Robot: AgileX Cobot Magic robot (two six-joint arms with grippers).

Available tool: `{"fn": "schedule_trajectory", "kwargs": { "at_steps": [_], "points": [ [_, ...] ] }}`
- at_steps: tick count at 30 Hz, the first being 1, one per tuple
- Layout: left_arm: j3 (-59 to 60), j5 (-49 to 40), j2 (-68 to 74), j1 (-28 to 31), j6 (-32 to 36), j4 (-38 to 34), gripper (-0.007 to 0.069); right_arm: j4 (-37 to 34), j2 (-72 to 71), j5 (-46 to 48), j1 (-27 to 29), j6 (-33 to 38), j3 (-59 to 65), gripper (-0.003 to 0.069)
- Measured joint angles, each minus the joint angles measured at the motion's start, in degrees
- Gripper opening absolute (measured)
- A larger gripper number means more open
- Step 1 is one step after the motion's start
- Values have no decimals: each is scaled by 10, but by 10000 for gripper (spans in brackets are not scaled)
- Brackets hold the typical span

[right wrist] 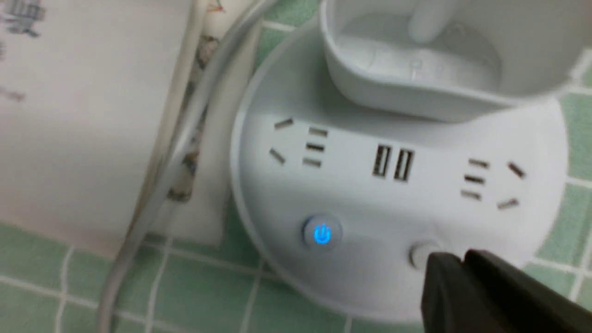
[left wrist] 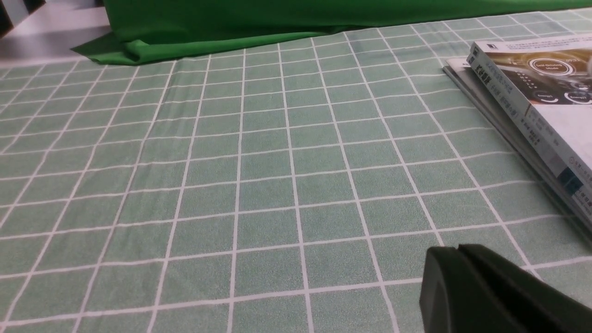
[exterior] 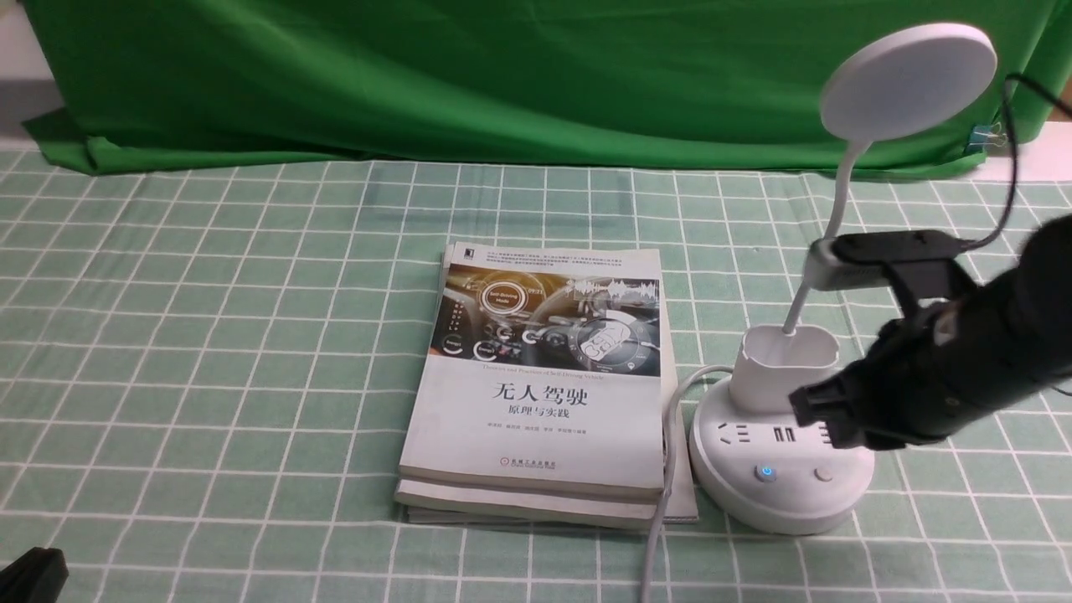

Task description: Turn off the desk lamp on the blue coffee tablecloth by hand.

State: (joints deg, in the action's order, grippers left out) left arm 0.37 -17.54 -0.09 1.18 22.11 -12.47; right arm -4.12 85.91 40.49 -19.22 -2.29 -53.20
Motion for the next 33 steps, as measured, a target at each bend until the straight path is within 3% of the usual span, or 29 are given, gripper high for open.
{"fn": "schedule_trajectory", "kwargs": {
  "at_steps": [12,23,28,33],
  "points": [
    [0,0,0,0,0,0,0,-5,-305,8,0,-25,191,57],
    [0,0,0,0,0,0,0,2,-455,-4,0,-29,206,74],
    [0,0,0,0,0,1,0,19,-505,-90,14,-21,243,25],
    [0,0,0,-1,0,7,0,29,-616,-218,97,17,366,21]
  ]
}}
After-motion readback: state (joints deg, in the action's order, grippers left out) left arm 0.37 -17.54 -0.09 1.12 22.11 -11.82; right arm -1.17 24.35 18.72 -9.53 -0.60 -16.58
